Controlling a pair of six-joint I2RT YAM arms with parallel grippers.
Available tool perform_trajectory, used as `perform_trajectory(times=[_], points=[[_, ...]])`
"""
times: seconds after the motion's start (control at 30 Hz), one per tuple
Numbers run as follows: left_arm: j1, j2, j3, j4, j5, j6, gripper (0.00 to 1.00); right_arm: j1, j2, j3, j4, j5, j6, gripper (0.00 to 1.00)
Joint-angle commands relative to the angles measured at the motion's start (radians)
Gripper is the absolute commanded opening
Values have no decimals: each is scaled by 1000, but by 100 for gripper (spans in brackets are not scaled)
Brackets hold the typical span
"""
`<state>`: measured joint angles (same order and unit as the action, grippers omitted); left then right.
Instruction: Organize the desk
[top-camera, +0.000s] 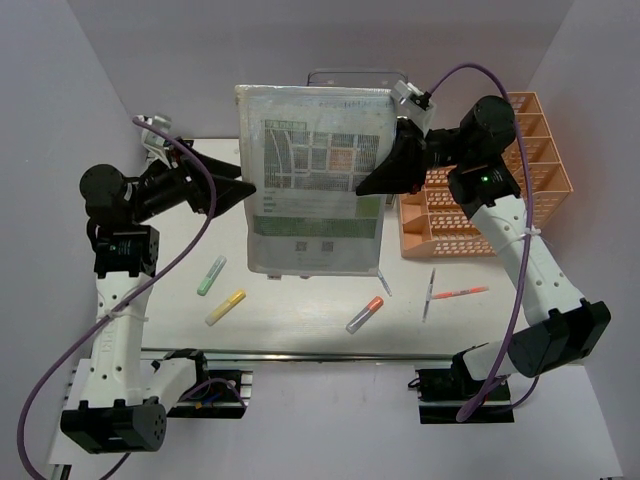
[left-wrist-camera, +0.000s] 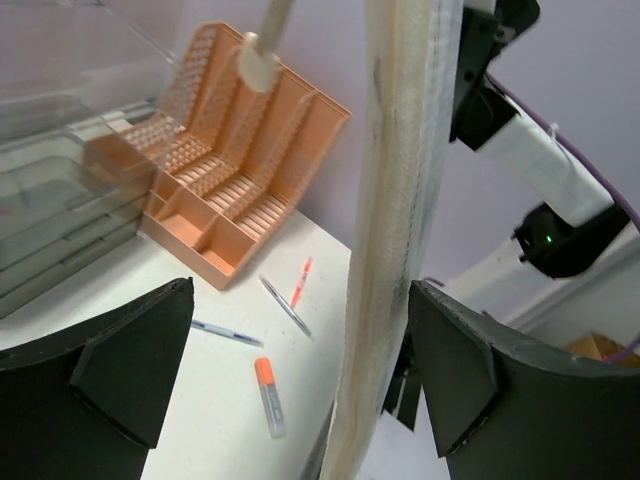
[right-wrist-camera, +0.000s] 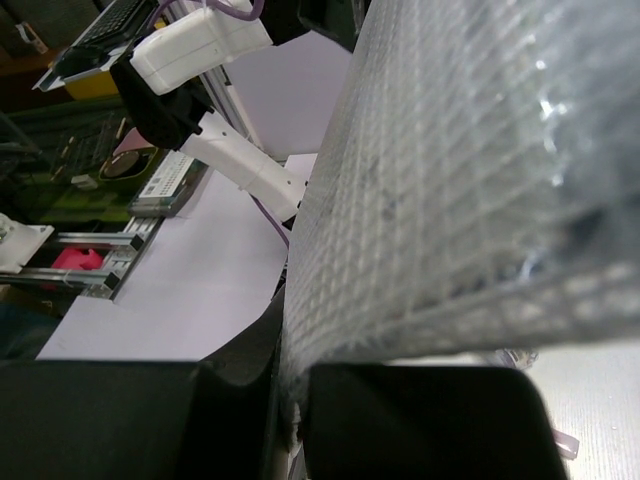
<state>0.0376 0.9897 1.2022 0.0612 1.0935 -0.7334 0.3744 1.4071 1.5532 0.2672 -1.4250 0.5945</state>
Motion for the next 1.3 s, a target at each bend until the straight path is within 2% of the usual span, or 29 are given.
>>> perform_trajectory(times=[0.0, 0.13, 0.23, 0.33, 0.37, 0.5, 0.57, 0.6, 0.73, 0.77, 0.8, 0.83, 0.9, 0.97, 1.0, 1.07, 1.1, 1.27], points=[[-28, -2, -18, 60, 77, 3, 98, 4, -11, 56, 10, 6, -7, 0], [-64, 10, -18, 77, 88, -15, 98, 15, 4, 42, 20, 14, -4, 0], [-85, 32, -12, 114, 97, -49, 93, 21, 12, 27, 24, 15, -10, 0], [-103, 47, -7, 182, 94, -104, 86, 41, 13, 7, 20, 18, -33, 0], [-104, 53, -3, 205, 92, -116, 81, 47, 15, 4, 14, 24, -44, 0], [-122, 72, 19, 215, 74, -135, 70, 55, 16, 19, -65, 34, -119, 0], [-145, 87, 25, 233, 68, -147, 60, 61, 15, 13, -75, 43, -130, 0], [-145, 90, 28, 235, 63, -149, 51, 63, 15, 11, -101, 47, -157, 0], [-177, 107, 42, 235, 49, -149, 37, 63, 16, 27, -199, 83, -240, 0], [-188, 110, 46, 232, 46, -147, 31, 63, 16, 30, -212, 89, -251, 0], [-188, 113, 46, 232, 45, -147, 7, 63, 16, 30, -224, 96, -263, 0], [-199, 115, 49, 224, 37, -146, 0, 58, 19, 33, -259, 118, -295, 0], [-211, 113, 48, 227, 31, -136, 0, 57, 20, 45, -317, 139, -341, 0], [-234, 99, 49, 218, 16, -117, 0, 52, 16, 62, -405, 179, -424, 18], [-234, 95, 51, 206, 6, -101, 0, 52, 12, 65, -425, 196, -444, 31], [-245, 75, 65, 134, -41, -34, 0, 50, -11, 67, -492, 259, -516, 80], [-245, 67, 92, 50, -58, 0, 0, 47, -20, 68, -517, 334, -542, 89], [-254, 52, 175, -115, -165, 153, 0, 14, -108, 44, -678, 592, -725, 89]])
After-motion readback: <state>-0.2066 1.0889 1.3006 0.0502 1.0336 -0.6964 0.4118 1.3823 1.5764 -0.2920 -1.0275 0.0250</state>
